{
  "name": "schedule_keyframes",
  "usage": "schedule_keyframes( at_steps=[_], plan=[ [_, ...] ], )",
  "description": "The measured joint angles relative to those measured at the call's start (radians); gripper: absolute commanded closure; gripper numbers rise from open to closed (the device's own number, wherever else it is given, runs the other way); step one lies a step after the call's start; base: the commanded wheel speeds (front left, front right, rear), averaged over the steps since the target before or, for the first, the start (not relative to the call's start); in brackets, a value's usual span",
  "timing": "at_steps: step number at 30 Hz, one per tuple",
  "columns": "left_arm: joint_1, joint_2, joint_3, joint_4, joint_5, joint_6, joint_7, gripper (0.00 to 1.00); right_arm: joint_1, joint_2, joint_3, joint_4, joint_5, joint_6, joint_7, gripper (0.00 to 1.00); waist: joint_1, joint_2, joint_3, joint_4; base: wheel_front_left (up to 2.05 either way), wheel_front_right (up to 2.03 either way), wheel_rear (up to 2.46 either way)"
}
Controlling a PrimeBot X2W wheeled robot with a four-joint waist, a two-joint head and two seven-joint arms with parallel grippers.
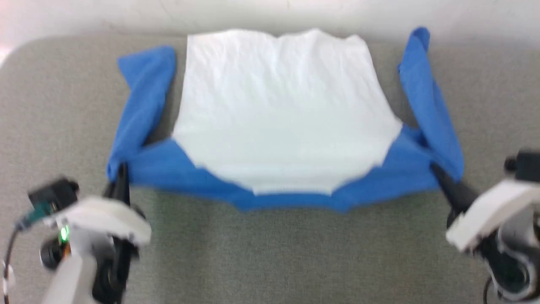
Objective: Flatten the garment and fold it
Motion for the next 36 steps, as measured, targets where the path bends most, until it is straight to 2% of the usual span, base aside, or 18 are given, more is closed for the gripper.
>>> schedule_keyframes(
  at_steps=[6, 9, 12, 17, 22, 23, 24, 25, 26, 30, 33, 36],
  plan=[
    [0.205, 0.008, -0.03, -0.065, 0.003, 0.085, 0.109, 1.0, 0.164, 0.002, -0.017, -0.027, -0.091, 0.001, 0.037, 1.0, 0.0002, 0.0, -0.085, -0.002, 0.0, 0.0, 0.0],
    [0.277, 0.032, -0.049, -0.081, 0.009, 0.131, 0.182, 1.0, 0.217, 0.0, -0.015, -0.038, -0.124, 0.001, 0.087, 1.0, 0.0002, 0.0001, -0.116, -0.003, 0.0, 0.0, 0.0],
    [0.321, 0.056, -0.072, -0.098, 0.02, 0.159, 0.249, 1.0, 0.253, -0.004, -0.013, -0.047, -0.152, 0.001, 0.128, 1.0, 0.0003, 0.0001, -0.136, -0.002, 0.0, 0.0, 0.0],
    [0.326, 0.066, -0.103, -0.082, 0.023, 0.167, 0.292, 1.0, 0.289, -0.025, 0.042, -0.032, -0.223, 0.0, 0.196, 1.0, 0.0005, 0.0001, -0.141, 0.006, 0.0, 0.0, 0.0],
    [0.309, 0.052, -0.117, -0.019, 0.018, 0.155, 0.296, 0.99, 0.289, -0.022, 0.087, 0.049, -0.242, 0.0, 0.202, 1.0, 0.0005, 0.0001, -0.138, 0.004, 0.0, 0.0, 0.0],
    [0.303, 0.049, -0.117, -0.009, 0.018, 0.153, 0.296, 0.37, 0.289, -0.021, 0.086, 0.061, -0.243, 0.0, 0.195, 1.0, 0.0005, 0.0, -0.138, 0.003, 0.0, 0.0, 0.0],
    [0.299, 0.046, -0.114, -0.004, 0.013, 0.146, 0.293, 0.0, 0.288, -0.02, 0.086, 0.071, -0.244, 0.0, 0.189, 0.62, 0.0005, 0.0, -0.139, 0.003, 0.0, 0.0, 0.0],
    [0.297, 0.044, -0.112, -0.002, 0.007, 0.145, 0.289, 0.0, 0.288, -0.019, 0.086, 0.079, -0.244, 0.0, 0.188, 0.5, 0.0006, 0.0, -0.141, 0.002, 0.0, 0.0, 0.0],
    [0.297, 0.044, -0.106, -0.001, 0.001, 0.145, 0.289, 0.0, 0.288, -0.017, 0.082, 0.08, -0.241, 0.0, 0.185, 0.0, 0.0005, 0.0, -0.143, 0.002, 0.0, 0.0, 0.0],
    [0.304, 0.059, -0.062, -0.033, -0.026, 0.151, 0.292, 0.0, 0.29, -0.015, 0.05, 0.049, -0.207, -0.001, 0.178, 0.0, 0.0005, 0.0001, -0.155, 0.0, 0.0, 0.0, 0.0],
    [0.323, 0.087, -0.03, -0.098, -0.028, 0.177, 0.304, 0.0, 0.297, -0.013, -0.005, -0.005, -0.182, -0.001, 0.17, 0.0, 0.0005, 0.0001, -0.16, -0.002, 0.0, 0.0, 0.0],
    [0.335, 0.108, 0.014, -0.17, -0.019, 0.209, 0.269, 0.0, 0.3, -0.008, -0.08, -0.06, -0.181, -0.001, 0.152, 0.0, 0.0005, 0.0001, -0.16, -0.001, 0.0, 0.0, 0.0]
  ],
)
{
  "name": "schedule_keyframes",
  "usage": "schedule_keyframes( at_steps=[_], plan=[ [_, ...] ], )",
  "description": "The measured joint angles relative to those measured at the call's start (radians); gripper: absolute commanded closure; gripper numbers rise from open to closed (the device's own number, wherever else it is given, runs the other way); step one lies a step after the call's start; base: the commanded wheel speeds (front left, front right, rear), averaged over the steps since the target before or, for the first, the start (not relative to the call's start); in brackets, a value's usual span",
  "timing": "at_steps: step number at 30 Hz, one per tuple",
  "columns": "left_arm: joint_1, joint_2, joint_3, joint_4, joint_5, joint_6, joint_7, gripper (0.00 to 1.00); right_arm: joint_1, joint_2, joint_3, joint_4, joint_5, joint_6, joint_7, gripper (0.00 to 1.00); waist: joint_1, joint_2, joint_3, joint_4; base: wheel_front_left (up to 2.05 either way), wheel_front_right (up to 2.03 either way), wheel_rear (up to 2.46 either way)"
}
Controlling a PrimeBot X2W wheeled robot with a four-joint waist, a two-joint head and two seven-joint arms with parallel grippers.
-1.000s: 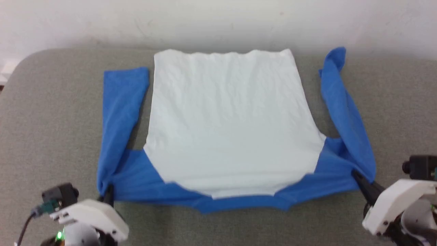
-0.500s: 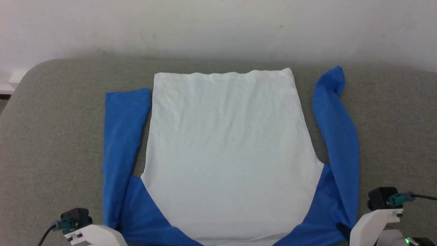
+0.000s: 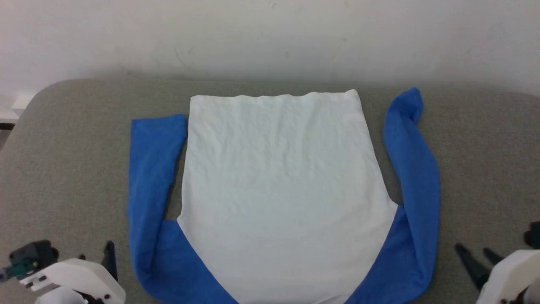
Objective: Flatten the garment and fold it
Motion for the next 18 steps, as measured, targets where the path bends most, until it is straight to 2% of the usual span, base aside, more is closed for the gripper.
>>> schedule_keyframes(
  at_steps=[2, 5, 11, 14, 18],
  plan=[
    [0.0, 0.011, 0.021, -0.045, 0.029, 0.003, -0.063, 0.0, -0.017, 0.003, -0.063, -0.035, -0.014, 0.0, -0.03, 0.0, -0.0001, 0.0, 0.004, 0.001, 0.0, 0.0, 0.0],
    [-0.021, 0.018, 0.026, -0.082, 0.084, -0.015, -0.182, 0.0, -0.109, 0.003, -0.124, -0.048, -0.057, -0.001, -0.084, 0.0, 0.0, -0.0001, 0.02, 0.0, 0.0, 0.0, 0.0],
    [-0.122, -0.016, 0.007, -0.064, 0.177, -0.1, -0.473, 0.0, -0.368, 0.008, -0.162, 0.058, -0.121, -0.001, -0.155, 0.0, 0.0001, 0.0, 0.076, -0.002, 0.0, 0.0, 0.0],
    [-0.169, -0.036, -0.004, -0.041, 0.224, -0.128, -0.528, 0.0, -0.498, 0.007, -0.152, 0.159, -0.172, -0.001, -0.16, 0.0, 0.0001, 0.0, 0.114, 0.0, 0.0, 0.0, 0.0],
    [-0.24, -0.082, 0.004, -0.037, 0.283, -0.155, -0.544, 0.0, -0.662, -0.017, -0.103, 0.299, -0.252, -0.001, -0.119, 0.0, 0.0002, 0.0, 0.174, 0.008, 0.0, 0.0, 0.0]
  ],
)
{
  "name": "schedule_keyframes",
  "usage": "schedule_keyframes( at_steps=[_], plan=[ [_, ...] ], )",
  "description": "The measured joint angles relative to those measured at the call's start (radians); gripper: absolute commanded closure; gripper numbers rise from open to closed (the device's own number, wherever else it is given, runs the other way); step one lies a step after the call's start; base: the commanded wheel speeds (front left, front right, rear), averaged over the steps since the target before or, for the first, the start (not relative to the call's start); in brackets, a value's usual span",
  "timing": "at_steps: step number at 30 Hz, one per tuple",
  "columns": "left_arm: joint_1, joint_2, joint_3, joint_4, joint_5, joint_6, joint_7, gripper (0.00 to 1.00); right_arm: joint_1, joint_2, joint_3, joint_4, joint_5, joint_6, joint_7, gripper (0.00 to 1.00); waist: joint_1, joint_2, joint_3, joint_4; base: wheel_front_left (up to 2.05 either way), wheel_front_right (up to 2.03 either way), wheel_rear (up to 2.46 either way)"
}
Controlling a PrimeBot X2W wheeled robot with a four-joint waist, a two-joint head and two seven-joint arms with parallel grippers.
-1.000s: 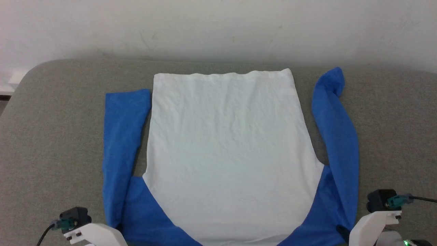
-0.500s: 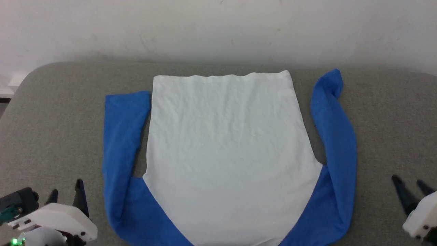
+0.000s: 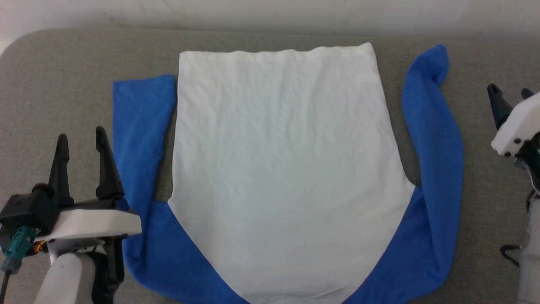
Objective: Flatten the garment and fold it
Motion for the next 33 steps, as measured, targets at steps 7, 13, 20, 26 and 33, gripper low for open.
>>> schedule_keyframes(
  at_steps=[7, 13, 20, 26, 33],
  plan=[
    [-0.051, -0.119, 0.058, -0.008, 0.066, -0.073, -0.001, 0.0, -0.226, -0.047, 0.044, 0.209, -0.137, 0.0, 0.122, 0.0, 0.0001, 0.0, 0.113, 0.026, 0.0, 0.0, 0.0],
    [-0.071, -0.192, 0.102, -0.001, 0.11, -0.144, -0.001, 0.0, -0.311, -0.085, 0.095, 0.328, -0.232, 0.0, 0.226, 0.0, 0.0001, 0.0, 0.199, 0.057, 0.0, 0.0, 0.0],
    [-0.084, -0.237, 0.147, 0.042, 0.141, -0.201, -0.001, 0.0, -0.341, -0.12, 0.128, 0.381, -0.231, -0.001, 0.34, 0.67, -0.0002, 0.0, 0.243, 0.096, 0.0, 0.0, 0.0],
    [-0.084, -0.257, 0.179, 0.074, 0.164, -0.242, -0.001, 0.0, -0.314, -0.123, 0.119, 0.379, -0.163, 0.0, 0.265, 1.0, -0.0002, 0.0, 0.212, 0.093, 0.0, 0.0, 0.0],
    [-0.067, -0.273, 0.215, 0.09, 0.184, -0.261, -0.001, 0.0, -0.193, -0.133, 0.01, 0.283, -0.043, 0.0, 0.112, 1.0, -0.0002, 0.0, 0.121, 0.071, 0.0, 0.0, 0.0]
  ],
)
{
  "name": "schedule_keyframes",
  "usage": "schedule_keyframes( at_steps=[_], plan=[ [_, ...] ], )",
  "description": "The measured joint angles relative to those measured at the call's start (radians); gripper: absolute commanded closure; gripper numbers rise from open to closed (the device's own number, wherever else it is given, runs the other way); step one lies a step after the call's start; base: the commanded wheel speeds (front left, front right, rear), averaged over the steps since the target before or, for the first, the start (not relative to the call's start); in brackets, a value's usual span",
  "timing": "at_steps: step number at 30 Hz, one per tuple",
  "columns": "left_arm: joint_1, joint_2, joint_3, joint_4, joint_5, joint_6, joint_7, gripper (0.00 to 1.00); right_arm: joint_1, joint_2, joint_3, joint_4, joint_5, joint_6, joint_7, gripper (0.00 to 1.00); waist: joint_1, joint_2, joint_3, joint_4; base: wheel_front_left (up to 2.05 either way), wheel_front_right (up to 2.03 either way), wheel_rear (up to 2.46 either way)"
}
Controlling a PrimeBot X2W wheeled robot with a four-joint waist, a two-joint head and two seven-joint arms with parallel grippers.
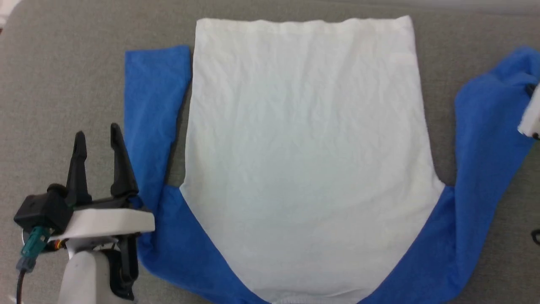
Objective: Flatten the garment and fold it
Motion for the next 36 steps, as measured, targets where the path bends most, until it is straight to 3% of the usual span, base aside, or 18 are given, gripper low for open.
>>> schedule_keyframes(
  at_steps=[4, 12, 20, 27, 36],
  plan=[
    [0.049, -0.003, 0.022, 0.0, 0.003, -0.003, 0.0, 0.0, 0.117, 0.001, -0.099, -0.098, 0.054, 0.0, -0.037, 1.0, -0.0002, 0.0, -0.062, -0.017, 0.0, 0.0, 0.0],
    [0.106, -0.01, 0.038, -0.013, 0.003, -0.005, 0.0, 0.0, 0.353, 0.023, -0.293, -0.279, 0.084, 0.0, -0.006, 1.0, -0.0003, 0.0, -0.162, -0.057, 0.0, 0.0, 0.0],
    [0.125, -0.012, 0.041, -0.022, 0.003, -0.004, 0.0, 0.0, 0.411, 0.044, -0.379, -0.383, 0.071, 0.0, -0.012, 1.0, -0.0002, 0.0, -0.208, -0.089, 0.0, 0.0, 0.0],
    [0.133, -0.013, 0.039, -0.022, 0.003, -0.004, 0.0, 0.0, 0.435, 0.044, -0.202, -0.528, 0.142, 0.0, -0.012, 1.0, -0.0001, 0.0001, -0.226, -0.095, 0.0, 0.0, 0.0],
    [0.138, -0.014, 0.03, -0.019, 0.003, -0.004, 0.0, 0.0, 0.477, 0.042, 0.167, -0.668, 0.224, 0.0, 0.031, 1.0, 0.0, 0.0, -0.247, -0.095, 0.0, 0.0, 0.0]
  ],
)
